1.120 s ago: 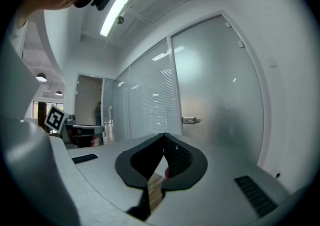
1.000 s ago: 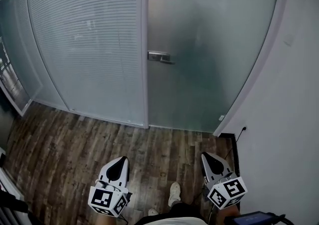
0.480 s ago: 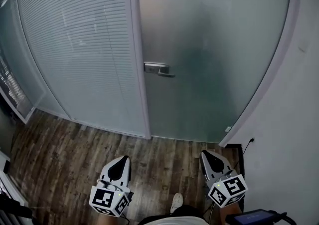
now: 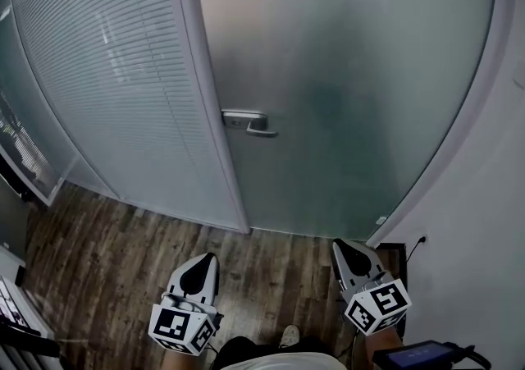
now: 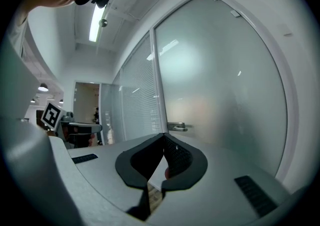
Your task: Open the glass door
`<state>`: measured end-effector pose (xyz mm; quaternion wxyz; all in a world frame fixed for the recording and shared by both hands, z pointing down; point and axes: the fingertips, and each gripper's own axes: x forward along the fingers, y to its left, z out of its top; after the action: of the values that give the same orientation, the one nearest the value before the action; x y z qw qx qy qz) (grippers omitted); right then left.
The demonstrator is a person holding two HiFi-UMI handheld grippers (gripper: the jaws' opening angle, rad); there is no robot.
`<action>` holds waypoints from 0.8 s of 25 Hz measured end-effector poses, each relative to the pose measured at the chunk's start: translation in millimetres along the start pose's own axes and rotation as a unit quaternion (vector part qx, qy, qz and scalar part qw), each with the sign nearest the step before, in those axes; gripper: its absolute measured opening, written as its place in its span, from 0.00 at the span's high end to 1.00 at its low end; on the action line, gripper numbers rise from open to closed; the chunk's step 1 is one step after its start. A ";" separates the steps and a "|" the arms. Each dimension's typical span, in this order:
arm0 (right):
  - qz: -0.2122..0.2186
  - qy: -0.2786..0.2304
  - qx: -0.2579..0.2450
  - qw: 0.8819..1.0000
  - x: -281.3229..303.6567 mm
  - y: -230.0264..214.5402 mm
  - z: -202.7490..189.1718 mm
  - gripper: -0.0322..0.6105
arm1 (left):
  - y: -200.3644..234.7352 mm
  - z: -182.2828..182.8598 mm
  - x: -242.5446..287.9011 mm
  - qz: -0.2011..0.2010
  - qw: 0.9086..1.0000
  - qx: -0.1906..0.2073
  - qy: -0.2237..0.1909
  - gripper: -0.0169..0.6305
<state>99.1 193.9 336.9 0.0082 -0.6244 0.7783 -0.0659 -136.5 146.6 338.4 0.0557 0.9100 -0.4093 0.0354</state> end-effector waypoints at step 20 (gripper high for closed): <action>0.013 0.021 -0.012 1.000 124.1 -48.4 -3.0 0.95 | 57.8 9.0 141.1 -0.035 0.999 -0.019 -0.025 0.98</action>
<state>118.5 63.1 353.9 -0.0149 -0.6128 0.7870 -0.0700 -86.1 2.8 349.1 0.0643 0.9232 -0.3789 0.0027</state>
